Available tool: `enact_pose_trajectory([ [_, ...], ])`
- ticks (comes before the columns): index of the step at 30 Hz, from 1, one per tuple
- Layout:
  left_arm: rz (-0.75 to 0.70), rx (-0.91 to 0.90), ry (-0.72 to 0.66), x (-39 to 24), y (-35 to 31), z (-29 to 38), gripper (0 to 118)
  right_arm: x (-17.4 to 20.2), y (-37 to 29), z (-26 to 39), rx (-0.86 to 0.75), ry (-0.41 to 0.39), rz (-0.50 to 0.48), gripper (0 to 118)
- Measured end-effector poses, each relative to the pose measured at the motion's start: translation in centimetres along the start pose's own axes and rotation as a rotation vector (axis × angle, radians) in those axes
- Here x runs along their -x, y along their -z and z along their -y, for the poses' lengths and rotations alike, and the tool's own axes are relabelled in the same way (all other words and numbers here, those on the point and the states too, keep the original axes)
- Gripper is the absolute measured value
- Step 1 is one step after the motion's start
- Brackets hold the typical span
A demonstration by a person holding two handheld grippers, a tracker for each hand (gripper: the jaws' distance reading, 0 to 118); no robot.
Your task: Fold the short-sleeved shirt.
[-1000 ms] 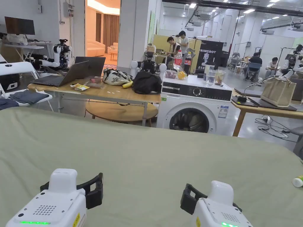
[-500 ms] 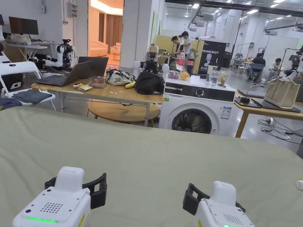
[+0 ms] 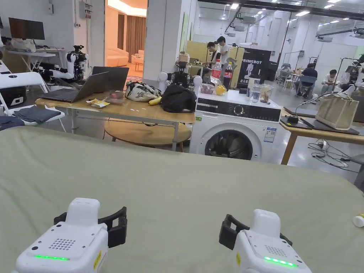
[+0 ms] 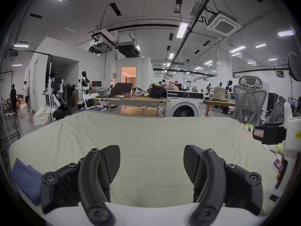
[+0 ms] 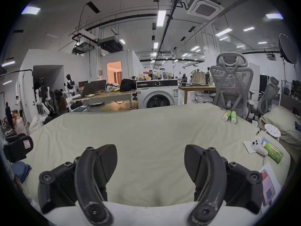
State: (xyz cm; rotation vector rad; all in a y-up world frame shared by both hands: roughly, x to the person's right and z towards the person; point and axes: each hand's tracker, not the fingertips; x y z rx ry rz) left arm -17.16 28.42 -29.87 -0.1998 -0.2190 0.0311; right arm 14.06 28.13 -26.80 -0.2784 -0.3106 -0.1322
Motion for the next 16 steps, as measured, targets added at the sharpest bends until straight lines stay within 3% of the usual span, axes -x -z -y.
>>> enact_pose_trajectory([
  [9,0.030,0.025,-0.011,0.1,0.4,0.2,81,0.4,0.9,0.3,0.002,-0.051,0.071,86],
  [11,0.030,0.028,0.000,-0.1,0.4,0.2,81,0.0,0.7,0.4,0.006,-0.035,0.015,87],
  [16,0.034,0.027,0.025,-0.3,0.7,0.2,81,0.3,1.2,0.2,0.073,-0.053,-0.006,86],
])
